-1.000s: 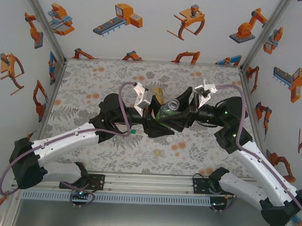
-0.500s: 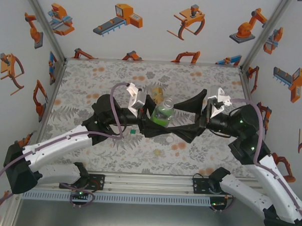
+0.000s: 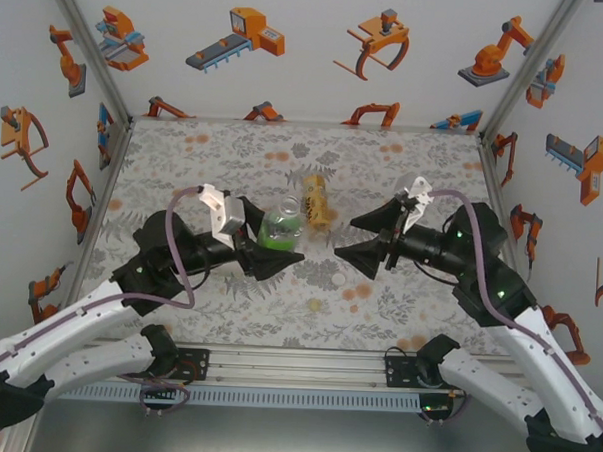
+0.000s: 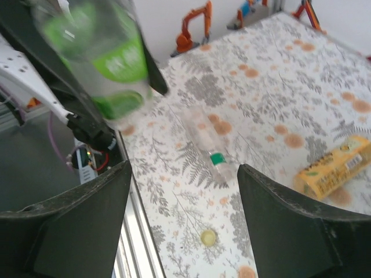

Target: Screw on the bottle caps

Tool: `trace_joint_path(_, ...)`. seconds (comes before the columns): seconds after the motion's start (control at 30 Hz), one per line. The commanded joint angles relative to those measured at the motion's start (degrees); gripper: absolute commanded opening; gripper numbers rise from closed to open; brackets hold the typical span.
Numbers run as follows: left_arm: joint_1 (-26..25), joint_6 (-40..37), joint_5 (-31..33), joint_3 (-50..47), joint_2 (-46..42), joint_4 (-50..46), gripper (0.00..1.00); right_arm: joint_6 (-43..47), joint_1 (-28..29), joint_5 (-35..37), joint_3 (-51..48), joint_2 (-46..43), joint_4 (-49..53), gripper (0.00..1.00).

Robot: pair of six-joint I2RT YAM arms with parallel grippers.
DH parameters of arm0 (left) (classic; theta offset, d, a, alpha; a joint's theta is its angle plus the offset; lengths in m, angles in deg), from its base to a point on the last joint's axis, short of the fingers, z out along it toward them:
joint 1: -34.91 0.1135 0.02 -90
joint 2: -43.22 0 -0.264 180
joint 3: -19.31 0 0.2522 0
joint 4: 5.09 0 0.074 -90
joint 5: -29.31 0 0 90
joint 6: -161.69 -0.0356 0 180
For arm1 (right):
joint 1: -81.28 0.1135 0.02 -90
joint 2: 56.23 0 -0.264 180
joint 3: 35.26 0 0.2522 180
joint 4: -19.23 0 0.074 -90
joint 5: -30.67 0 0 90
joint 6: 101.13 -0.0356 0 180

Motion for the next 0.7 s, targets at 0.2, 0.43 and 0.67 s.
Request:
trace_joint_path(0.2,4.4,1.5,-0.1,-1.5,-6.0,-7.4,0.05,-8.6,1.7,20.5,-3.7,4.7,8.1,0.58)
trace_joint_path(0.43,4.6,1.2,-0.3,-1.9,-7.2,-9.6,0.00,-17.0,3.5,28.1,-5.0,9.3,12.4,0.56)
trace_joint_path(0.67,4.6,0.9,-0.2,-2.9,-7.2,-9.8,0.00,-24.7,6.2,30.5,-4.4,14.2,15.8,0.51)
